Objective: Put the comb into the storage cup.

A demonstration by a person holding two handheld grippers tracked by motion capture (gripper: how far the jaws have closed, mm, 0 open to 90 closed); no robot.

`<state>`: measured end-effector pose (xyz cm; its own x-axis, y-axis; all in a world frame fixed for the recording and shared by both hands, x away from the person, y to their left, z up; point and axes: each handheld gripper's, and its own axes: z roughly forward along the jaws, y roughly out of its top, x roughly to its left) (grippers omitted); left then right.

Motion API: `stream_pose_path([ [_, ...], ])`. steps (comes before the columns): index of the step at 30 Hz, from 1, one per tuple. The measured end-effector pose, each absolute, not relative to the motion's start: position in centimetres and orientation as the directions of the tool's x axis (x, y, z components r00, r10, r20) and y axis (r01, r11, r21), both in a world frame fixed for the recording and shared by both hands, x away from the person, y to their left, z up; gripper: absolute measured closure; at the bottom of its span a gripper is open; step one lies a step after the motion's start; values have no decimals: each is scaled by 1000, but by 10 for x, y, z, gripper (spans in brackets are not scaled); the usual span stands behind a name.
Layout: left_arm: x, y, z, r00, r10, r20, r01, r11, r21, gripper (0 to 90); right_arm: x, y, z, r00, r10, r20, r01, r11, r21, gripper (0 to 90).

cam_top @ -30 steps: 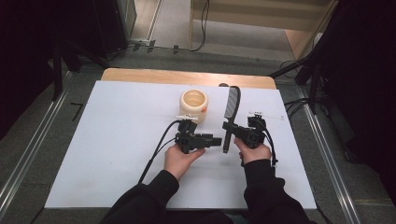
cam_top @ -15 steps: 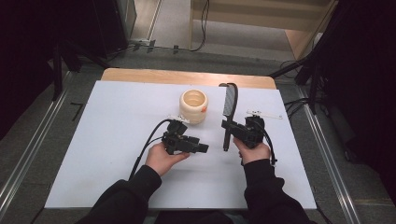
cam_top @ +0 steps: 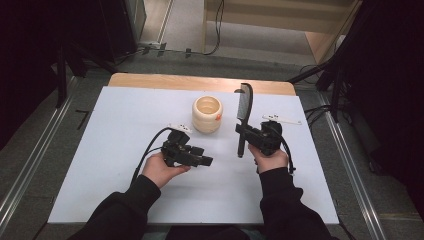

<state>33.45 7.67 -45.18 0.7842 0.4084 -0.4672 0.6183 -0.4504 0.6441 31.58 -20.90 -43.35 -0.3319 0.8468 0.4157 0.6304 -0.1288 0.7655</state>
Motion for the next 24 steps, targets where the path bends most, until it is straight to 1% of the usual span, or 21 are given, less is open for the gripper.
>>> stream_pose_path([
  [3, 333, 81, -451, 788, 410, -459, 613, -452, 648, 356, 317, -207, -430, -341, 845, 411, 620, -126, 774, 697],
  [8, 328, 92, -450, 802, 409, -435, 595, -476, 647, 356, 320, -202, -423, -357, 839, 411, 609, -124, 783, 697],
  [11, 323, 101, -451, 805, 425, -413, 589, -490, 643, 356, 323, -201, -420, -360, 834, 417, 609, -128, 783, 697],
  [24, 316, 130, -450, 793, 451, -410, 602, -474, 643, 356, 336, -188, -410, -388, 825, 411, 602, -111, 791, 697],
])
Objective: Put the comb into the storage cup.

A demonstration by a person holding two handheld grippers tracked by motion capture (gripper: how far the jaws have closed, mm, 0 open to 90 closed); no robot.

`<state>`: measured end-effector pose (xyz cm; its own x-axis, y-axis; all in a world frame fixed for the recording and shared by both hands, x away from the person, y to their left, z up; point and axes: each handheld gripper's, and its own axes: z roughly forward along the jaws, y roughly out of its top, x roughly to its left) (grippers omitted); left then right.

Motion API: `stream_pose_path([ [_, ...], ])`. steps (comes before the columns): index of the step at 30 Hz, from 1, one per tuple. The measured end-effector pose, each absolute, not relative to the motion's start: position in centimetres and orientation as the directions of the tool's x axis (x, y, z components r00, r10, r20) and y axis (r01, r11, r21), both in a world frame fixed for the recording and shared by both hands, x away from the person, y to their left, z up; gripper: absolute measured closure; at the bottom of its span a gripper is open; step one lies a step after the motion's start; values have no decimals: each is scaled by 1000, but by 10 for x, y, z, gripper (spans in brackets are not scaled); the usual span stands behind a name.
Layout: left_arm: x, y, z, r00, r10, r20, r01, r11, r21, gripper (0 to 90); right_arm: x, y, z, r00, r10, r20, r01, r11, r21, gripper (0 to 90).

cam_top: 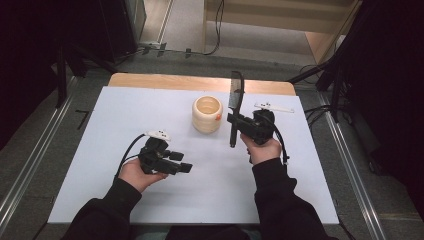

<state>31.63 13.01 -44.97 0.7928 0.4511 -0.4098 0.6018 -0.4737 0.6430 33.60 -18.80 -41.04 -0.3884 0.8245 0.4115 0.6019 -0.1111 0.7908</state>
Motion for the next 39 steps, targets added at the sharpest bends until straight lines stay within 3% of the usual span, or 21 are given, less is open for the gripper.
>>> stream_pose_path([
  [39, 300, 179, -456, 769, 498, -402, 629, -475, 615, 344, 413, -149, -381, -394, 827, 401, 575, -119, 810, 698],
])
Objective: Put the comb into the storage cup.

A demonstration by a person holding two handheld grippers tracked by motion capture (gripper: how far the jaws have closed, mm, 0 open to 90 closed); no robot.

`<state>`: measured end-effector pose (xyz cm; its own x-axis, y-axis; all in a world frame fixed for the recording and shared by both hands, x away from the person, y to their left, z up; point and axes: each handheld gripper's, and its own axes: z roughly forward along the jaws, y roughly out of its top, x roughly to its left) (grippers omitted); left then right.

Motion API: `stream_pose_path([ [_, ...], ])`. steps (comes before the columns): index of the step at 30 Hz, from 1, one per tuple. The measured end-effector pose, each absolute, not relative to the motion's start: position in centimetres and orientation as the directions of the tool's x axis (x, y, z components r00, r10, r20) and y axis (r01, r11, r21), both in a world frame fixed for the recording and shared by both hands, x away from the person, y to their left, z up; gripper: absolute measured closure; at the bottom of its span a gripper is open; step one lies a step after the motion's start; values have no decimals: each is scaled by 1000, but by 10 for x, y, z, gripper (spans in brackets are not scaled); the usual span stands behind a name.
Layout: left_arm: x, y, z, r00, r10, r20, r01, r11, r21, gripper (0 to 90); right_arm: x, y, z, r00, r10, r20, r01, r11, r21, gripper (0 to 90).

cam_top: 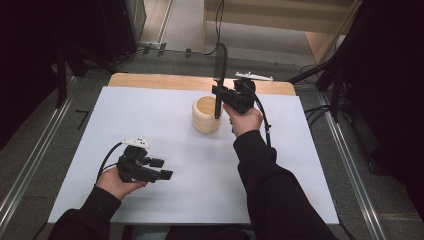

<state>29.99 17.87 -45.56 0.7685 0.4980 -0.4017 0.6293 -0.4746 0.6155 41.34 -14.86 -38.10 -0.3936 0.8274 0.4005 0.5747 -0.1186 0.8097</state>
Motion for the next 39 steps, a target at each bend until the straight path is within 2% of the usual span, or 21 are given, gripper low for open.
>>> stream_pose_path([
  [11, 297, 188, -455, 763, 502, -409, 635, -461, 620, 344, 437, -141, -381, -371, 842, 392, 551, -140, 823, 697],
  [19, 296, 195, -455, 754, 511, -413, 644, -452, 617, 344, 452, -132, -390, -359, 864, 352, 539, -115, 834, 697],
  [39, 297, 197, -458, 744, 517, -423, 656, -450, 606, 344, 451, -125, -419, -370, 871, 325, 531, -89, 842, 697],
])
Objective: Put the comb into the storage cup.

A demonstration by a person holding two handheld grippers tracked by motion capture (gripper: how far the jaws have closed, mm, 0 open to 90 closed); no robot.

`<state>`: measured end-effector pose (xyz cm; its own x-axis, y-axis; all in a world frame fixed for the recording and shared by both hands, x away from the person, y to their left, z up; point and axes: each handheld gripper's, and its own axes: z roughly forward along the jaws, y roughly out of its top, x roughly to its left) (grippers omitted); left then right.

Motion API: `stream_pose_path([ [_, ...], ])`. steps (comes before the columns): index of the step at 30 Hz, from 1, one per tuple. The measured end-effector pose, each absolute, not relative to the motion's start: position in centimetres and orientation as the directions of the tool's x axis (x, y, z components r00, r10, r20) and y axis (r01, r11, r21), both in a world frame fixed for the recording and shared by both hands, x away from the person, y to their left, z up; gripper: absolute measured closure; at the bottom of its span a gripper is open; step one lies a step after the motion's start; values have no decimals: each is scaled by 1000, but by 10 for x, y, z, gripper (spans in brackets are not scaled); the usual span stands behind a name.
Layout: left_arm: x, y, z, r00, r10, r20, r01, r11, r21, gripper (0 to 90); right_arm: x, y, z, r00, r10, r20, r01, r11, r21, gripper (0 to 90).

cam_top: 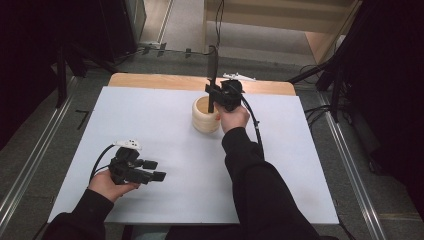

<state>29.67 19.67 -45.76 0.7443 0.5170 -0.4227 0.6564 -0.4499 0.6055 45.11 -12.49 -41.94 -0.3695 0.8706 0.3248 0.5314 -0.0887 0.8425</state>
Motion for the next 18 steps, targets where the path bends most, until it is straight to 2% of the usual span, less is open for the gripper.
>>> stream_pose_path([
  [18, 297, 196, -459, 745, 515, -423, 657, -457, 600, 344, 446, -123, -443, -393, 873, 289, 520, -48, 853, 697],
])
